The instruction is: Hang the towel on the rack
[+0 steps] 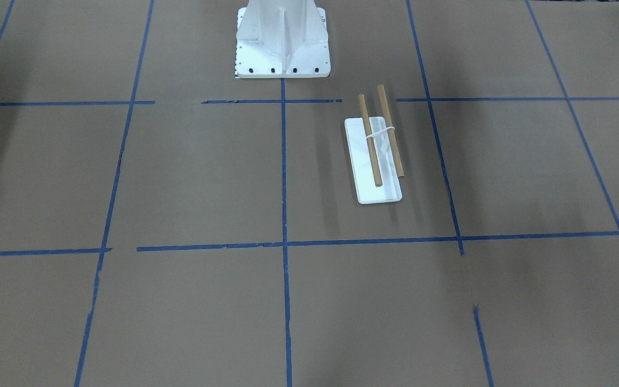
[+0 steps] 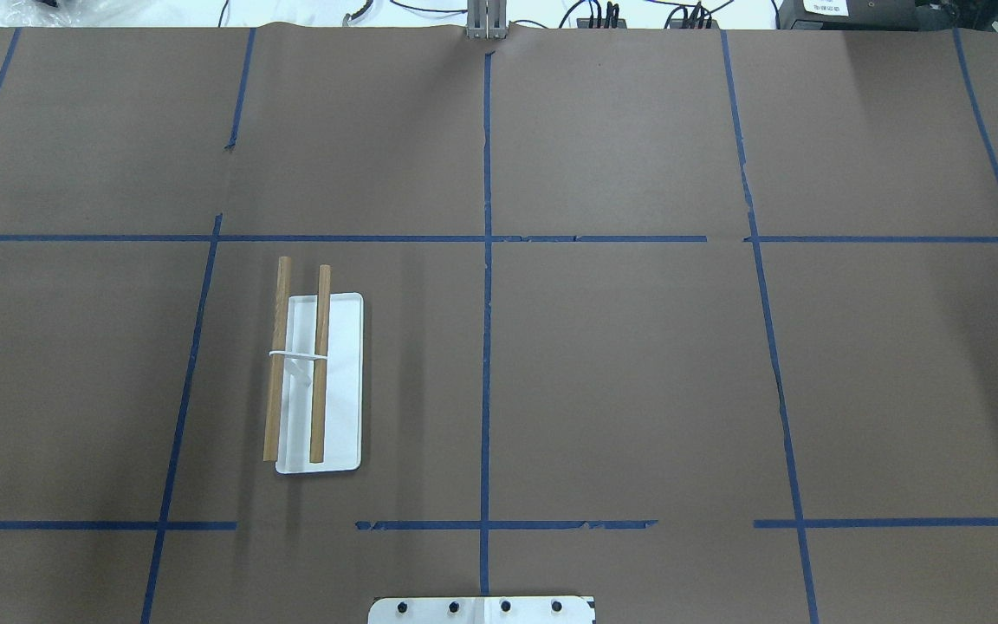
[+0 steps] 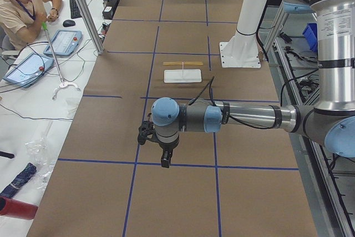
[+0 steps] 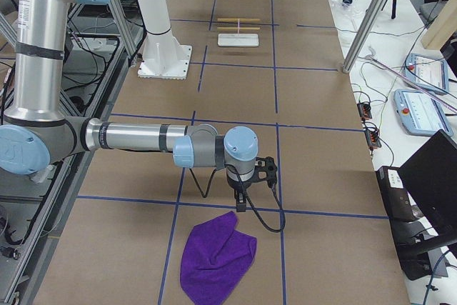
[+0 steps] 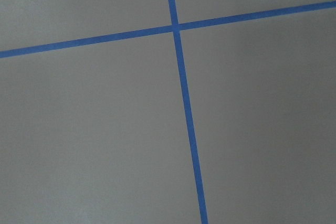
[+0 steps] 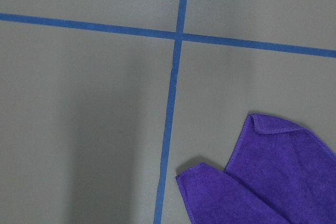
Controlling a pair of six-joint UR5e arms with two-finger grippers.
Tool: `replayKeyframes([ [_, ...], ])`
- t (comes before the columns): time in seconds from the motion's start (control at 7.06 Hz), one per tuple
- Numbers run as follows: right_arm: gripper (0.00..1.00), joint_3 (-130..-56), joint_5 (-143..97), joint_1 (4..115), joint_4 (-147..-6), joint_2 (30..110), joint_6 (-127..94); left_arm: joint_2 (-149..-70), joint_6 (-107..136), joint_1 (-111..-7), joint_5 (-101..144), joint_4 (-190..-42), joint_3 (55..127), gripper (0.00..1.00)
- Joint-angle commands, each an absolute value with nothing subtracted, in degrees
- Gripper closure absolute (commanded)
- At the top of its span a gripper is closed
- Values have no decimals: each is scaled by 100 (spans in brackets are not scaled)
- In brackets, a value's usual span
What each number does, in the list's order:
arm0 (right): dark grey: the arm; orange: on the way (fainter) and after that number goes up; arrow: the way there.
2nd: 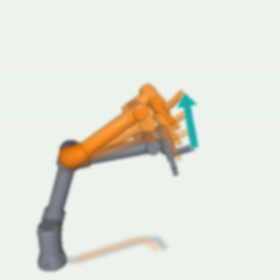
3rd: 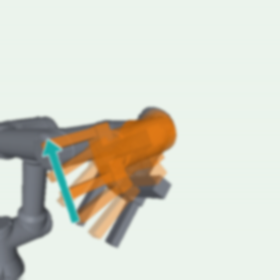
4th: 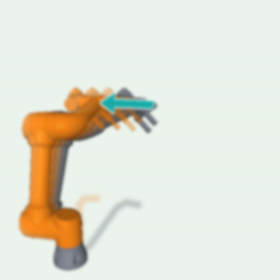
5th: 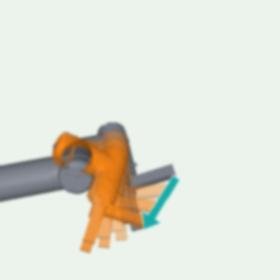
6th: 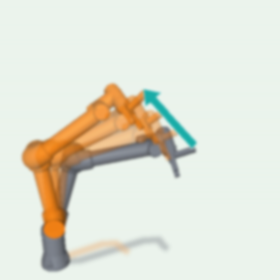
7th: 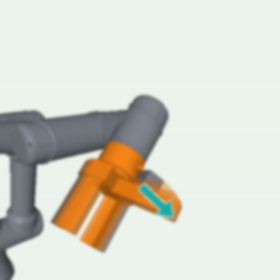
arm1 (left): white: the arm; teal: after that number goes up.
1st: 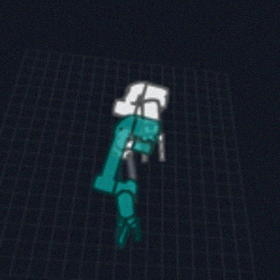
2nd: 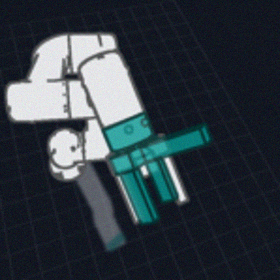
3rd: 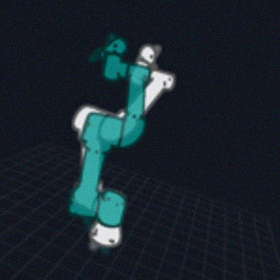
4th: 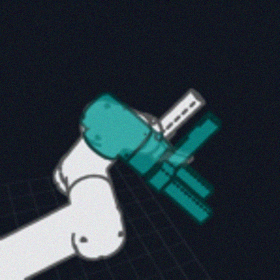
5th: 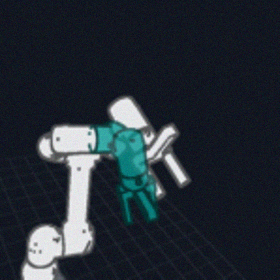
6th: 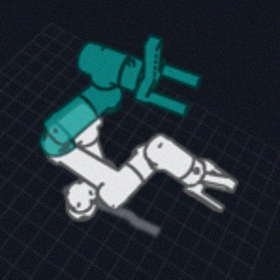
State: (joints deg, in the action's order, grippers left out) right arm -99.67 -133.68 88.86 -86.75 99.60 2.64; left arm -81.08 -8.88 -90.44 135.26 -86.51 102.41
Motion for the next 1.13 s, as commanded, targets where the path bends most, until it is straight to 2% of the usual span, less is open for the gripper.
replayKeyframes([
  [0.0, 0, -9967, -13351, 8886, -8675, 9958, 272, -8104, -896, -9044, 13526, -8657, 10291, 0],
  [0.71, 0, -10072, -13429, 8877, -7682, 10055, 246, -8375, -888, -9035, 13421, -8771, 10502, 0],
  [0.99, 0, -10160, -14226, 8851, -7489, 10081, 264, -8411, -897, -9018, 13421, -9452, 10670, 0],
])
